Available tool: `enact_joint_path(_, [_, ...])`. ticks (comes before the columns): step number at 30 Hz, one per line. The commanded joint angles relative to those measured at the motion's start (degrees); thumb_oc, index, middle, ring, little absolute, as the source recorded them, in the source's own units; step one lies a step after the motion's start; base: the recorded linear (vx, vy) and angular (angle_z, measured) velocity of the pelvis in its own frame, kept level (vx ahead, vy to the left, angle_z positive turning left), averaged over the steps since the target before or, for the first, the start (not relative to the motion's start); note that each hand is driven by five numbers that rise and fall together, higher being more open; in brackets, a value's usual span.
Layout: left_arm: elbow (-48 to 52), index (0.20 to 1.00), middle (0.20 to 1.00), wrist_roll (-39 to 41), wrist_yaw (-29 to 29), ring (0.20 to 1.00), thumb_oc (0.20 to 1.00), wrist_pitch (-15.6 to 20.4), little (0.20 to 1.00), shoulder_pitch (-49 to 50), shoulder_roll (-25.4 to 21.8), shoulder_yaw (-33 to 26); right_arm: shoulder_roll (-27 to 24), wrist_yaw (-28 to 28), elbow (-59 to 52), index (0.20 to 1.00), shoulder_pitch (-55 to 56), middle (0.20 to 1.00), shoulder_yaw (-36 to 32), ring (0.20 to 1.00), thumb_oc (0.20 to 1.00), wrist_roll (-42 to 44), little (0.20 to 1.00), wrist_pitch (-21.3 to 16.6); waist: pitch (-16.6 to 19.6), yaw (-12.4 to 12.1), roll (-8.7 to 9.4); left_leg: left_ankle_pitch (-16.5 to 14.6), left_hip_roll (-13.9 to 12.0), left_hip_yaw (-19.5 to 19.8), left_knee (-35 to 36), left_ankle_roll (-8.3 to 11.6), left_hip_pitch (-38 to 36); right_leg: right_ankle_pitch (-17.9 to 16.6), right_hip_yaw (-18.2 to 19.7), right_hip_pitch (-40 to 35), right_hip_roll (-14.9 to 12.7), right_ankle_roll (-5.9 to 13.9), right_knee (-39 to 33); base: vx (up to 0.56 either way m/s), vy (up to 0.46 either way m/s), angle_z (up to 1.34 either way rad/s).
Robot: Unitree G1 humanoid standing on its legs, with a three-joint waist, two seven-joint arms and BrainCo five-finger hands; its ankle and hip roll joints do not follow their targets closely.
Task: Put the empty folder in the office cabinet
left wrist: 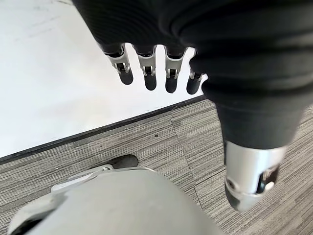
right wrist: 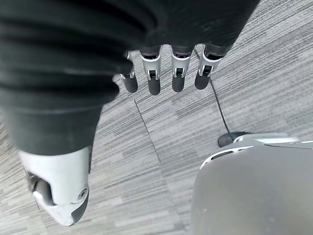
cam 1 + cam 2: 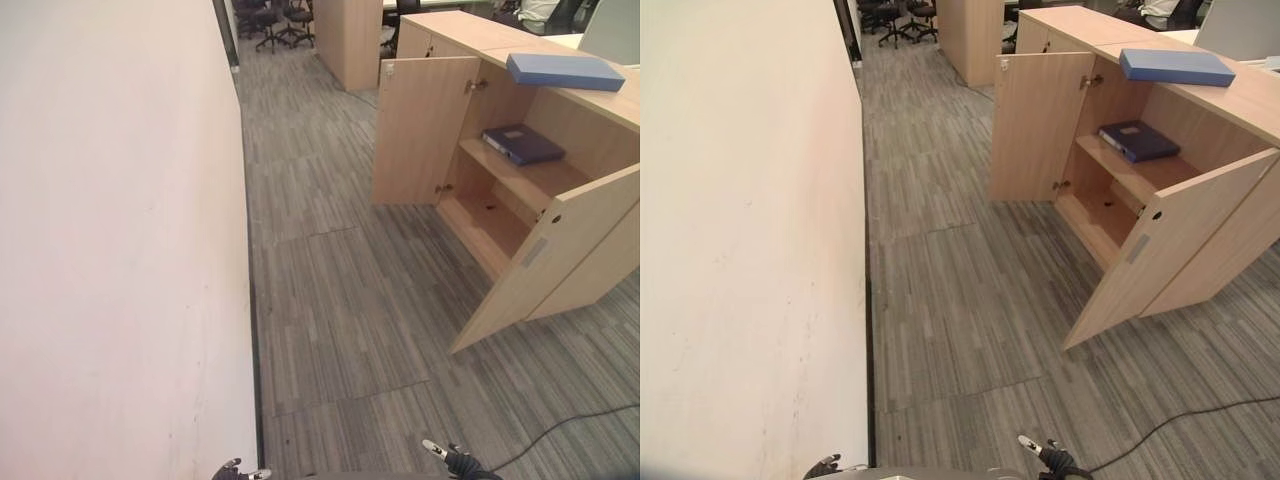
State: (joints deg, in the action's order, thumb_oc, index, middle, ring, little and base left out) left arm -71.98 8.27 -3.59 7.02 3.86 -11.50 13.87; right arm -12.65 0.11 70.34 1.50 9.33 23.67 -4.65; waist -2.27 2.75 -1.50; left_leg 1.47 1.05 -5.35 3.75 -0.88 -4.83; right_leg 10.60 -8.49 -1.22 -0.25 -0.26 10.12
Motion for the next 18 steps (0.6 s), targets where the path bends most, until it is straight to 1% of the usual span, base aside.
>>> enact_joint_path(1, [-2.82,1.000,1.000,0.79,-0.13,1.000,1.000,1.12,1.000,-3.37,2.49,-1.35,0.14,0.81,2.63,1.000,-2.75,1.000,1.78,1.000,1.000,1.60,1.000,-0.98,-0.31,0.80,1.18,-5.16,0.93,-1.50,1.25,1.15,-2.08,-11.84,-2.31,-5.06,-1.51,5.97,-15.12,0.00,0.000,0.00])
enact_joint_path(4, [-2.77,1.000,1.000,0.58,-0.54,1.000,1.000,1.24,1.000,-3.28,2.35,-1.45,0.18,0.85,2.55,1.000,-2.65,1.000,1.79,1.000,1.000,1.71,1.000,-0.98,-0.35,0.76,1.21,-5.15,0.94,-1.48,1.25,1.18,-2.11,-11.85,-2.40,-5.12,-1.52,5.96,-15.12,0.00,0.000,0.00])
enact_joint_path(10, [-0.67,1.000,1.000,-2.17,-4.11,1.000,1.000,2.18,1.000,-3.66,2.02,-0.36,0.39,-0.27,2.32,1.000,-2.81,1.000,1.80,1.000,1.000,1.41,1.000,-1.43,-0.44,0.57,1.54,-5.29,0.99,-1.15,1.25,1.18,-2.21,-11.75,-2.58,-5.26,-1.59,5.97,-15.12,0.00,0.000,0.00])
enact_joint_path(13, [-0.72,1.000,1.000,-1.82,-5.05,1.000,1.000,2.26,1.000,-3.61,2.27,-0.56,0.58,-0.66,2.36,1.000,-2.88,1.000,1.79,1.000,1.000,1.49,1.000,-1.66,-0.49,0.46,1.66,-5.28,0.99,-0.99,1.25,1.22,-2.17,-11.69,-2.71,-5.34,-1.60,6.00,-15.12,0.00,0.000,0.00])
enact_joint_path(18, [-0.81,1.000,1.000,-0.49,-4.88,1.000,1.000,2.34,1.000,-3.46,2.52,-1.05,0.78,-0.73,2.59,1.000,-2.88,1.000,1.94,1.000,1.000,1.79,1.000,-1.66,-0.59,0.44,1.75,-5.20,0.99,-0.92,1.25,1.26,-2.20,-11.73,-2.75,-5.41,-1.58,5.97,-15.12,0.00,0.000,0.00])
